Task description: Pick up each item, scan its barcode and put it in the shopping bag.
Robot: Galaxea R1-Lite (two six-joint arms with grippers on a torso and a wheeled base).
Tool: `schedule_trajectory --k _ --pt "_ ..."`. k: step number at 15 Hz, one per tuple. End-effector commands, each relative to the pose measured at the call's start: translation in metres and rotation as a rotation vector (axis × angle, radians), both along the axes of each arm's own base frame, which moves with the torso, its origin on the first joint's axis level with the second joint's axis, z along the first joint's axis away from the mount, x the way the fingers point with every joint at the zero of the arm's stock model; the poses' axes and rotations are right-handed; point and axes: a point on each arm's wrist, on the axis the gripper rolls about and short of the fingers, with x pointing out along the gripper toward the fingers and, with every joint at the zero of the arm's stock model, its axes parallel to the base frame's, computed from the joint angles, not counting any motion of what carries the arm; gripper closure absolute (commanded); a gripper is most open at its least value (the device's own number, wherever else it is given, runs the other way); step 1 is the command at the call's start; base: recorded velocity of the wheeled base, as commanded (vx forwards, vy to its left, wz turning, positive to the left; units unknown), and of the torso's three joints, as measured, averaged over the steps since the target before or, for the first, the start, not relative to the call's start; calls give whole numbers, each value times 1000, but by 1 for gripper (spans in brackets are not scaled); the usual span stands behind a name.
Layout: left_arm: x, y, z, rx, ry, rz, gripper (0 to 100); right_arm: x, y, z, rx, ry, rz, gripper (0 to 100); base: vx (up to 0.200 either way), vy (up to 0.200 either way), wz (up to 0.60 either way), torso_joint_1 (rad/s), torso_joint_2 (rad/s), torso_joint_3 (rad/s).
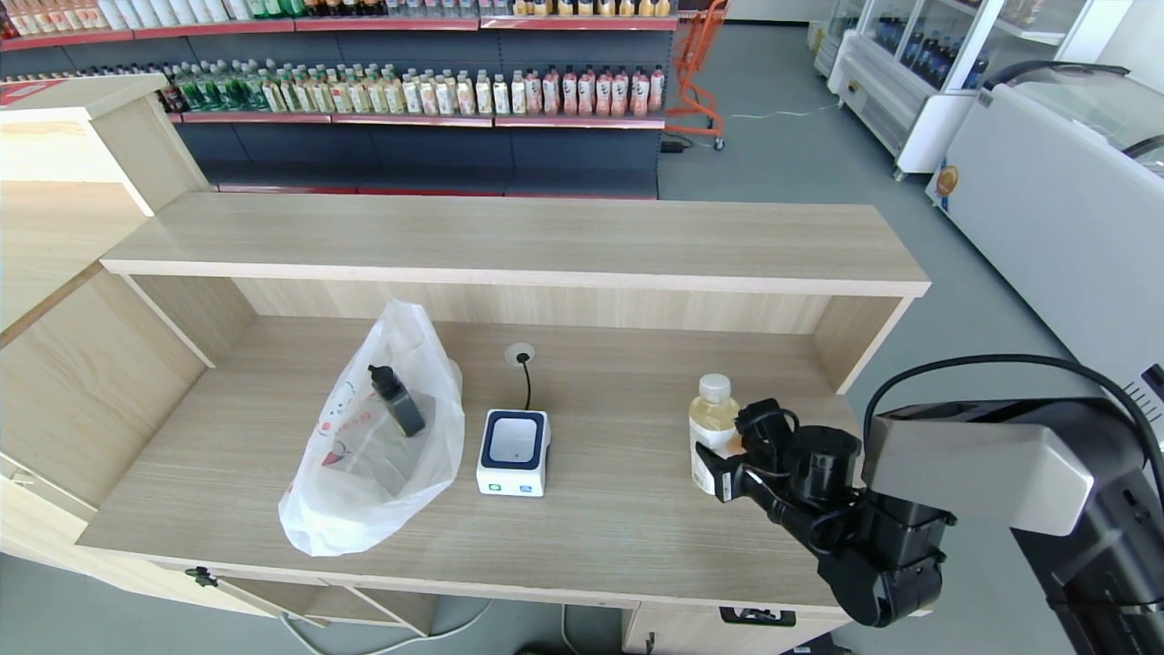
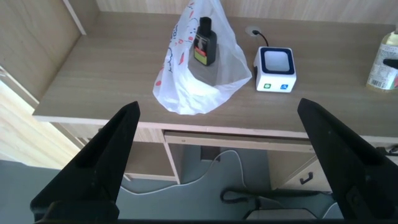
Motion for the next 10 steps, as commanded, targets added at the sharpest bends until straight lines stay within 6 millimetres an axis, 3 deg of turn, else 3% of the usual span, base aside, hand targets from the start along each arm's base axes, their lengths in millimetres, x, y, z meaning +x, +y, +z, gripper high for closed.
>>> schedule_trajectory --k 1,5,8,9,10 --pt "0 0 0 0 -1 0 0 -2 -1 9 7 -18 2 100 0 0 0 0 0 0" --pt "0 0 0 0 -1 0 0 -4 -1 27 30 -52 -1 100 0 0 0 0 0 0" --pt "0 0 0 0 -1 0 0 -15 -13 60 124 -72 -12 100 0 0 0 0 0 0" --pt "0 0 0 0 -1 0 0 -27 -24 85 185 -76 72 100 0 0 0 0 0 0" --pt "0 0 0 0 -1 0 0 -35 -33 98 203 -57 131 100 0 0 0 0 0 0"
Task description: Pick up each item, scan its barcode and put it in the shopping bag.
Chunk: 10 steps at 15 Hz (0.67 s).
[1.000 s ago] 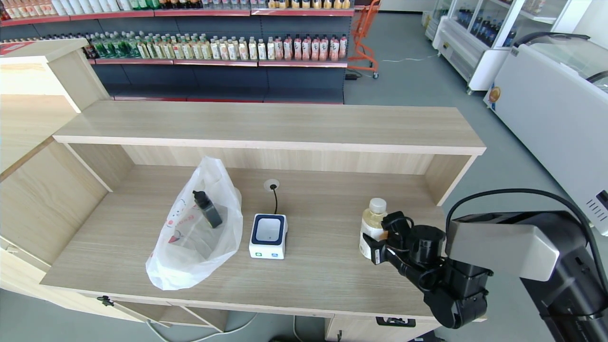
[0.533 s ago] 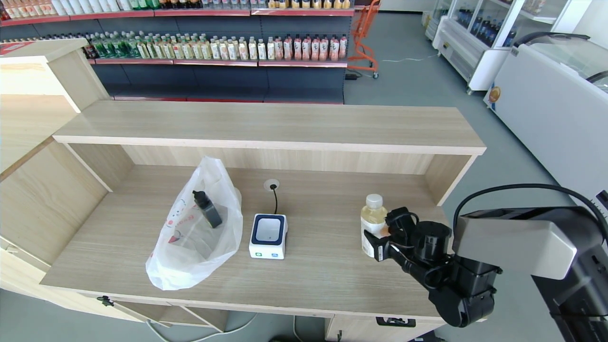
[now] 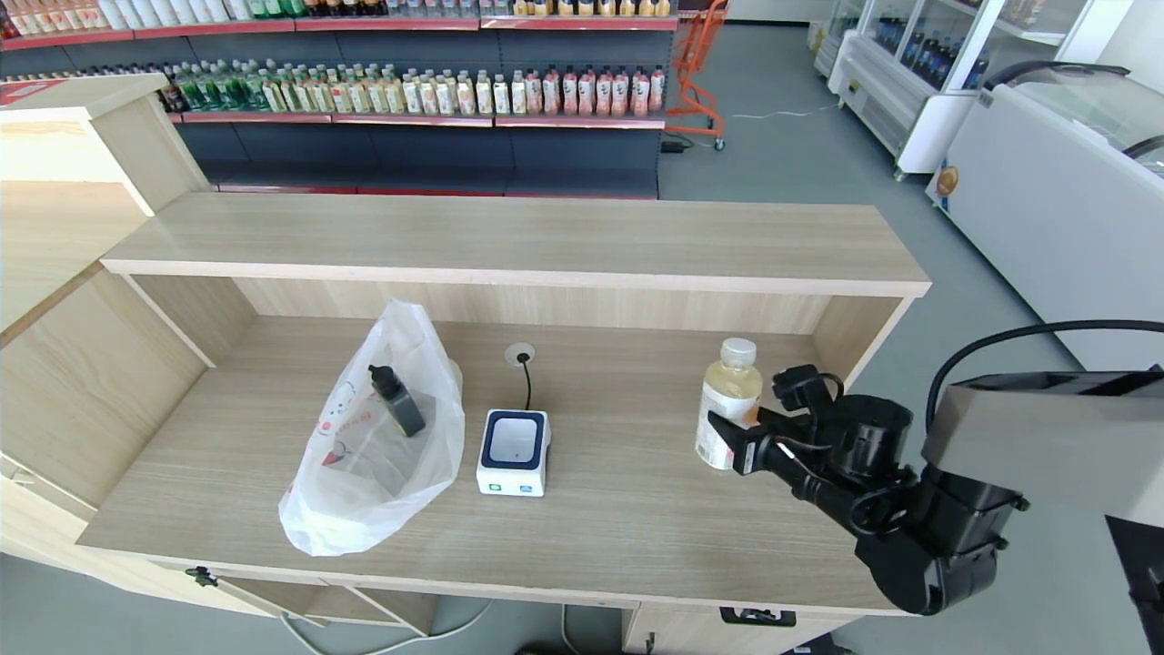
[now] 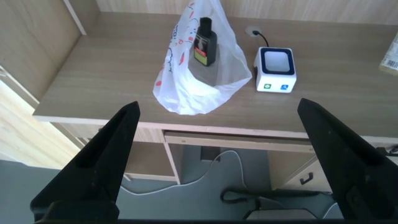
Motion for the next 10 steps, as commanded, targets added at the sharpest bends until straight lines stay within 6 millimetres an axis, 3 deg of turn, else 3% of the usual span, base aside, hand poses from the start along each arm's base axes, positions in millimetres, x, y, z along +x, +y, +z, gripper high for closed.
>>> schedule_trajectory --k 1,5,10 --pt "0 0 0 0 -1 0 0 -26 -27 56 65 -32 106 100 0 0 0 0 0 0" --pt "0 0 0 0 -1 0 0 -54 -44 95 200 -9 329 100 0 0 0 0 0 0" --pt "0 0 0 0 -1 0 0 -93 -48 110 245 54 567 100 0 0 0 0 0 0"
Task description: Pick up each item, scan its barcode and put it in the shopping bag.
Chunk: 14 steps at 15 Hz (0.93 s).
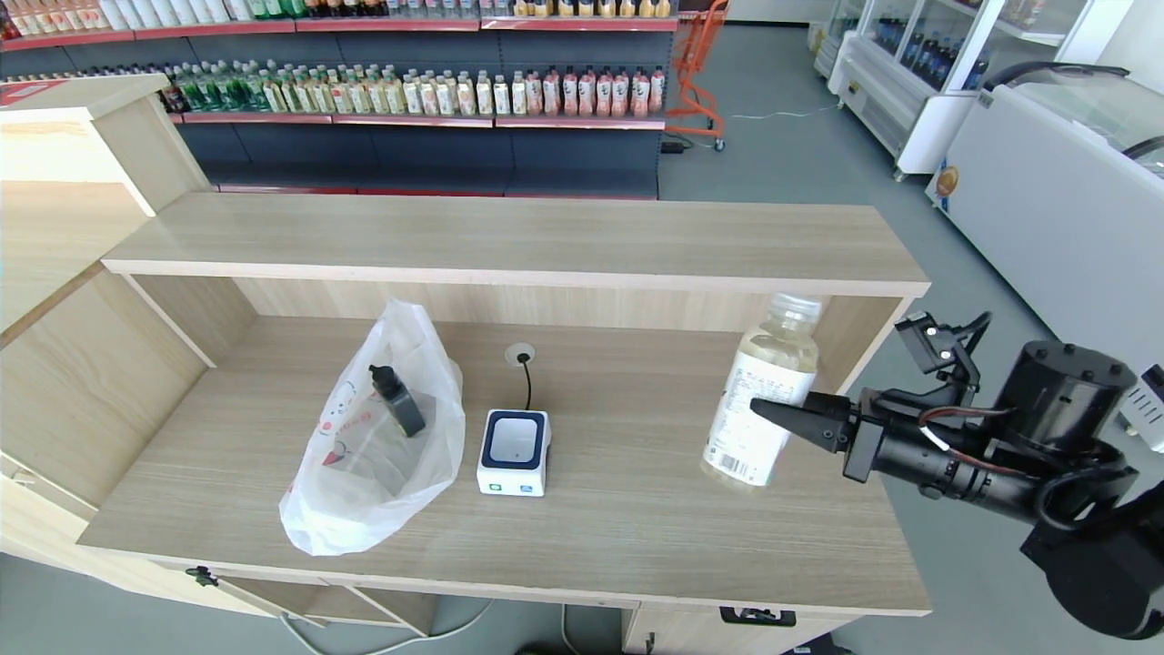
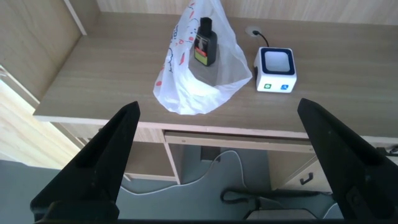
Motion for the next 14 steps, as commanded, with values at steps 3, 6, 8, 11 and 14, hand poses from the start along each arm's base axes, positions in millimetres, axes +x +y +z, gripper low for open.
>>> schedule_trajectory --k 3,6,8,11,14 --pt "0 0 0 0 -1 0 0 -27 -3 21 12 -13 111 100 0 0 0 0 0 0" --pt "0 0 0 0 -1 0 0 -38 3 27 23 19 179 100 0 0 0 0 0 0" --pt "0 0 0 0 -1 0 0 -50 14 26 15 66 232 100 0 0 0 0 0 0" --pt "0 0 0 0 -1 0 0 -57 24 23 7 91 281 100 0 0 0 0 0 0" --pt "0 0 0 0 -1 0 0 -61 32 23 4 93 322 100 0 0 0 0 0 0"
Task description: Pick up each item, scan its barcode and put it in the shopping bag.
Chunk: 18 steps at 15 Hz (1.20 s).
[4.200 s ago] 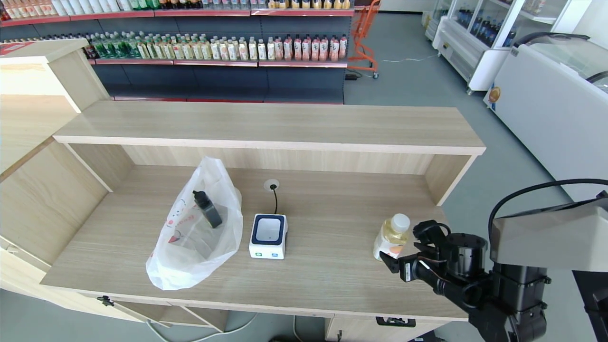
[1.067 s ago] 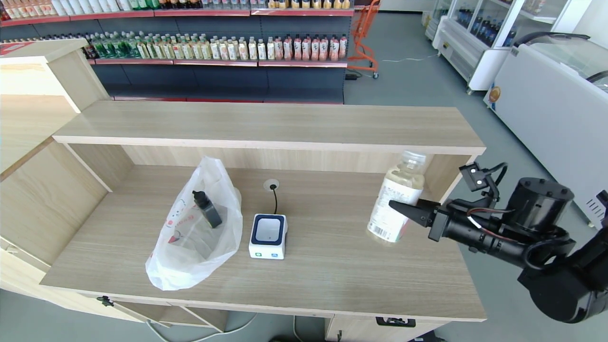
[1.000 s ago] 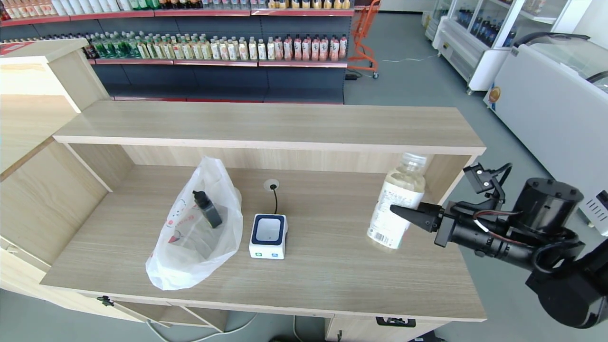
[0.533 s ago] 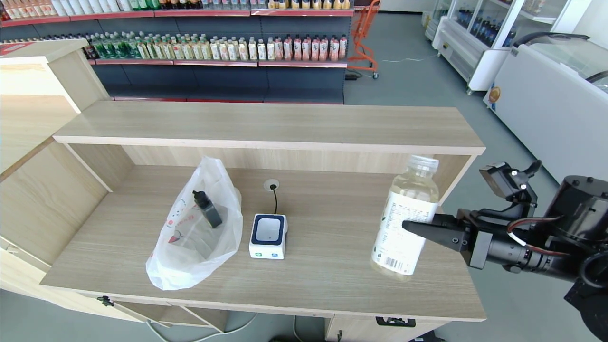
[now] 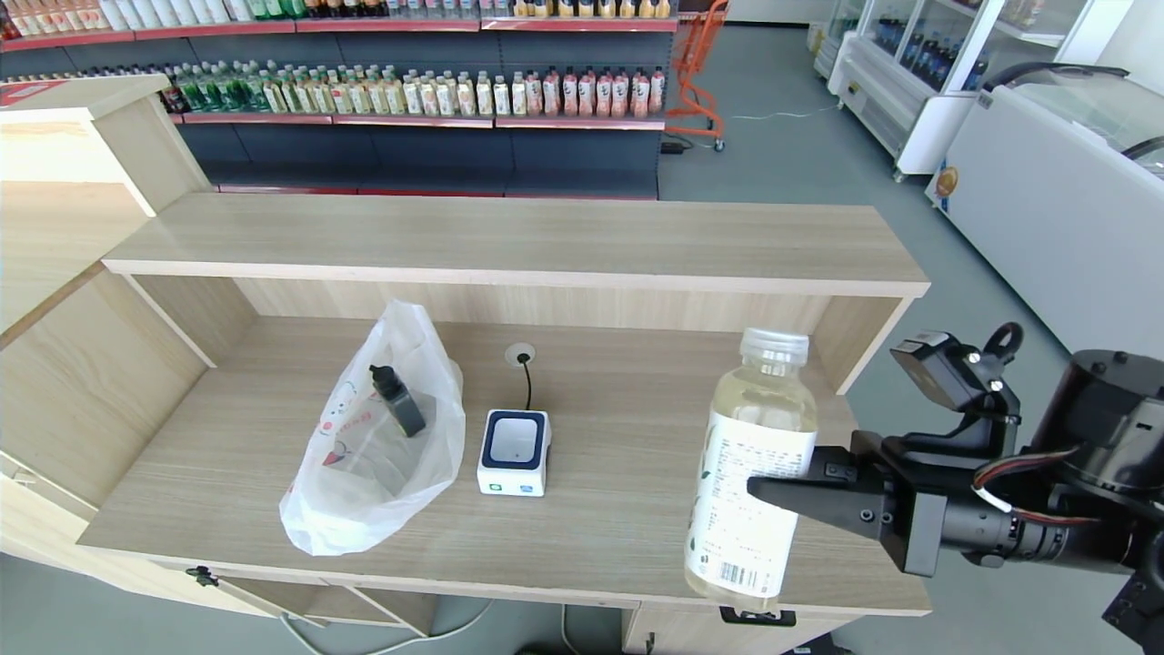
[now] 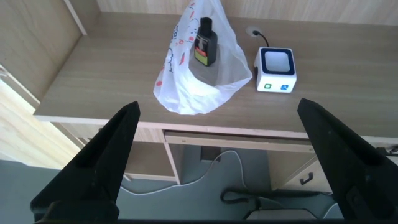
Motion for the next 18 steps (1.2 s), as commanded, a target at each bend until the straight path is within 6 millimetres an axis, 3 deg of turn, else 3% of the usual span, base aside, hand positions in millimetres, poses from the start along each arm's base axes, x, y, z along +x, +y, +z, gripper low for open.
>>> schedule_trajectory --k 1,8,18 --pt "0 0 0 0 -1 0 0 -4 5 1 2 -7 26 100 0 0 0 0 0 0" --pt "0 0 0 0 -1 0 0 -21 4 8 -10 -14 54 100 0 0 0 0 0 0" --pt "0 0 0 0 -1 0 0 -27 1 7 -31 27 54 100 0 0 0 0 0 0"
